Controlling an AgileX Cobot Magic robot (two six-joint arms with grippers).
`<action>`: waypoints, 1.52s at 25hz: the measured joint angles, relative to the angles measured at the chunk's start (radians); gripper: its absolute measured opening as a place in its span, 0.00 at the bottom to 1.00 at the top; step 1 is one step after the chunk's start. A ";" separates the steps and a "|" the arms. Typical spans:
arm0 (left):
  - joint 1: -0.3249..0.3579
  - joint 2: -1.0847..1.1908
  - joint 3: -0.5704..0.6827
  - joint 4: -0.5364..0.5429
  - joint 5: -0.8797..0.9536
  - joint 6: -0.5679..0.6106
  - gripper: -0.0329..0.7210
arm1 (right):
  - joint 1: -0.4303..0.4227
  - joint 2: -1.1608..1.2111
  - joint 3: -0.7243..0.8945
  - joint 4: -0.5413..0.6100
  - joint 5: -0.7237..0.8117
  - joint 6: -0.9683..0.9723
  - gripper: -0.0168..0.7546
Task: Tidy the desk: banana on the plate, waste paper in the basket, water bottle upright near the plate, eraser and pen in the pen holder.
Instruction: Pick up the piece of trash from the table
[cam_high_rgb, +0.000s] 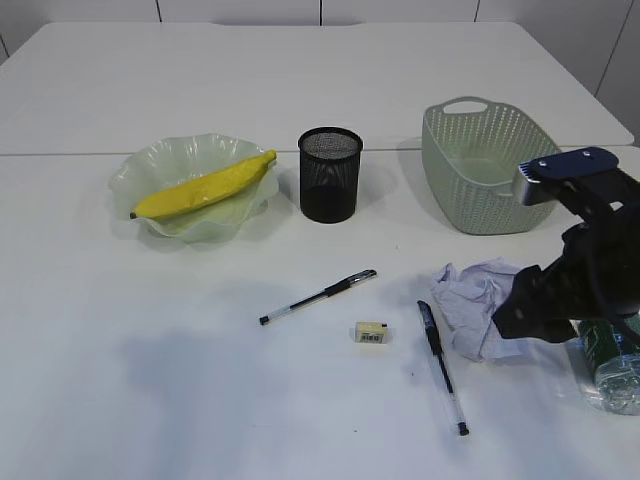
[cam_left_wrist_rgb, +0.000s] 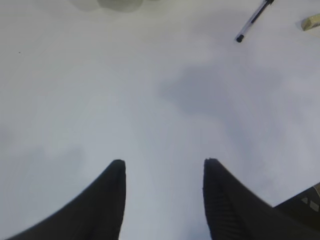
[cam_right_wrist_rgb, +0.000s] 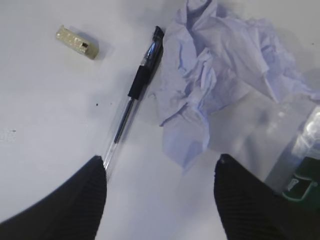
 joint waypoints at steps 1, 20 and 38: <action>0.000 0.000 0.000 0.000 0.000 0.000 0.51 | 0.000 0.009 0.000 -0.002 -0.014 0.000 0.67; 0.000 0.000 0.000 0.012 -0.004 0.000 0.48 | 0.000 0.140 -0.002 -0.046 -0.146 0.025 0.66; 0.000 0.000 0.000 0.012 -0.004 0.000 0.48 | 0.000 0.199 -0.002 -0.039 -0.166 0.027 0.45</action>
